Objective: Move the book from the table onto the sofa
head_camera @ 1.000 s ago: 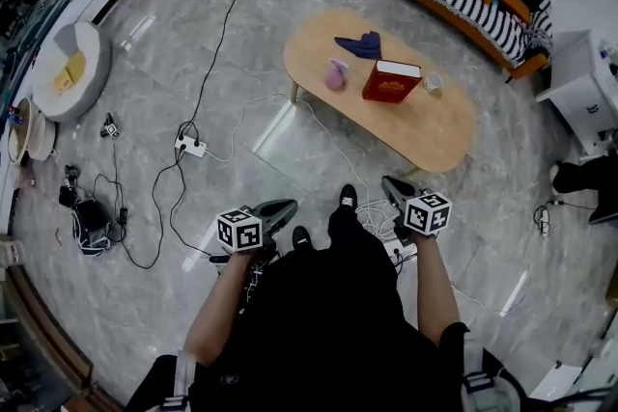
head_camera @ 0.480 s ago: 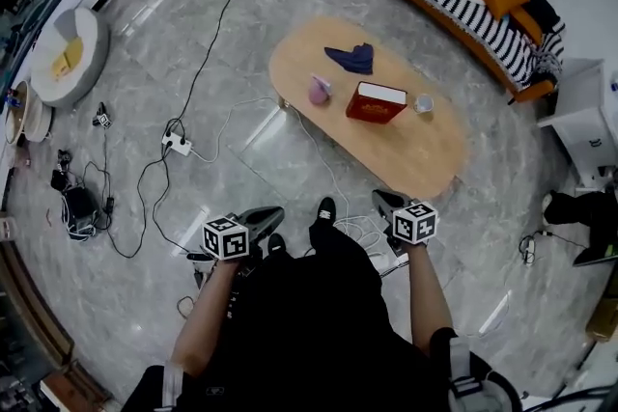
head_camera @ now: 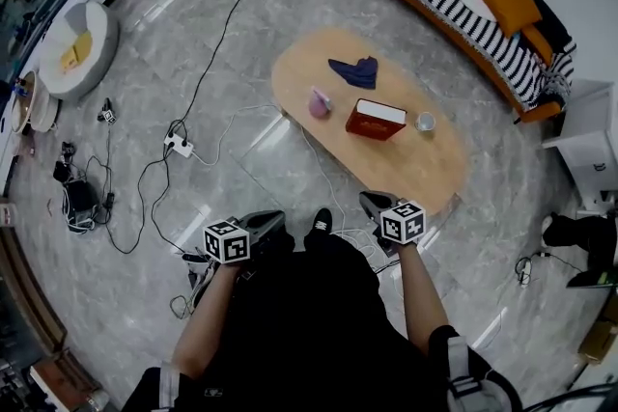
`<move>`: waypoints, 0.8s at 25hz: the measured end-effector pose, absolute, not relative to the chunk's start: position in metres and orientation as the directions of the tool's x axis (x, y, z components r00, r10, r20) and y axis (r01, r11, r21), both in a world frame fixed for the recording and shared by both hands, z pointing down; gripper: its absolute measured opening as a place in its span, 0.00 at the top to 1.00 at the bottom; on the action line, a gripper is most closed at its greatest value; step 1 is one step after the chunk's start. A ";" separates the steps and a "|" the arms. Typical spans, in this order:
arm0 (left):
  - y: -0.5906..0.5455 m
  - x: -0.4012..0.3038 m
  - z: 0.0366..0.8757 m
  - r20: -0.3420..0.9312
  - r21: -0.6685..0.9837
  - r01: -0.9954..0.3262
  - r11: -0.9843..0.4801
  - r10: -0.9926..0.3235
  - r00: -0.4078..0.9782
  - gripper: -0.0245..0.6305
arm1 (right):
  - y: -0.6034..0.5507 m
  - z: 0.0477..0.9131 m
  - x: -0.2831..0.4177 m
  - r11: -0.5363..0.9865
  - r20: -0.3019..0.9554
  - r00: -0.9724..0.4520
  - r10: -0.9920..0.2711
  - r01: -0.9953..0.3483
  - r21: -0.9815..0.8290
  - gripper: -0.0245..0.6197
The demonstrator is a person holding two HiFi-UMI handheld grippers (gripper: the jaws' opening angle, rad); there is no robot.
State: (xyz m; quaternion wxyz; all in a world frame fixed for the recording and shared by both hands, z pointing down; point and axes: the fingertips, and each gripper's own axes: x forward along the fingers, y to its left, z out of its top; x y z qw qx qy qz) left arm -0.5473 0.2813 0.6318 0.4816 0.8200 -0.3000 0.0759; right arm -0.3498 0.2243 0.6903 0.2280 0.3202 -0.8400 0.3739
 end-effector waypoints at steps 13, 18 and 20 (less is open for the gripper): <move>0.189 -0.541 0.651 0.364 0.782 -0.432 -0.450 -0.235 0.901 0.94 | 0.198 0.703 -0.355 0.387 0.703 -0.583 -0.408 -0.808 -0.445 0.95; 0.129 -0.537 0.652 0.356 0.767 -0.360 -0.532 -0.114 0.927 0.94 | 0.174 0.695 -0.349 0.322 0.740 -0.498 -0.452 -0.865 -0.385 0.95; 0.107 -0.535 0.655 0.359 0.761 -0.331 -0.559 -0.063 0.931 0.94 | 0.168 0.692 -0.348 0.301 0.749 -0.468 -0.469 -0.882 -0.362 0.95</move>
